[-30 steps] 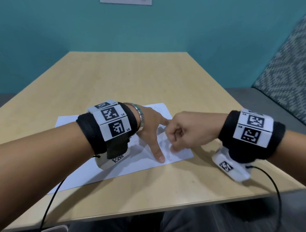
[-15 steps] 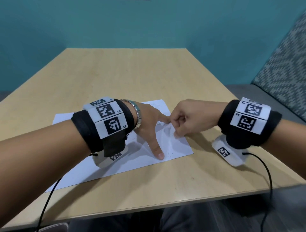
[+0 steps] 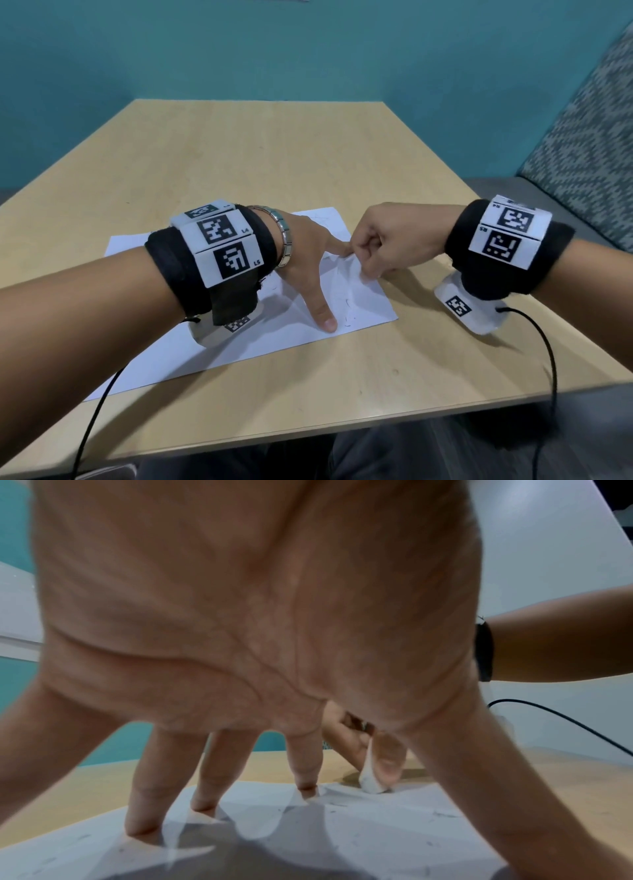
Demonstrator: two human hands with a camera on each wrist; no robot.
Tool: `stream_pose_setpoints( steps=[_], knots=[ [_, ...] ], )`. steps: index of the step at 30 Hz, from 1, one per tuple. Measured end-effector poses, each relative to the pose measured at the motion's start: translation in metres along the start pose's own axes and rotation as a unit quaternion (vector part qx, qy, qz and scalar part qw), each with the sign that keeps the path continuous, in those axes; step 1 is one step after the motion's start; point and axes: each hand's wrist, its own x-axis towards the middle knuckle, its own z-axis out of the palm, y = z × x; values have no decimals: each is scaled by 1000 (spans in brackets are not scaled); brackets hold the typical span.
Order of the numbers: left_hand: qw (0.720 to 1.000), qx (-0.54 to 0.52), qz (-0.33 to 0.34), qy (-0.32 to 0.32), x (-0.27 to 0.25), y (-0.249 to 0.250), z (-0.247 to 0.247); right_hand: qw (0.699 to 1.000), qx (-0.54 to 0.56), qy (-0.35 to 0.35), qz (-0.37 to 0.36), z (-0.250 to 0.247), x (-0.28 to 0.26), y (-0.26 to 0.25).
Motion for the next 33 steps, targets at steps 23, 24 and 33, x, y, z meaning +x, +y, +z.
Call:
stream_pose_setpoints(
  steps=[23,24,33],
  knots=[
    [1000,7,5,3,0,0,0,997,25,-65,17,0,-7,-6],
    [1000,7,5,3,0,0,0,998,27,-54,18,0,-6,-5],
    [1000,6,7,1,1,-1,0,996,0,-83,23,-4,-5,-10]
  ],
)
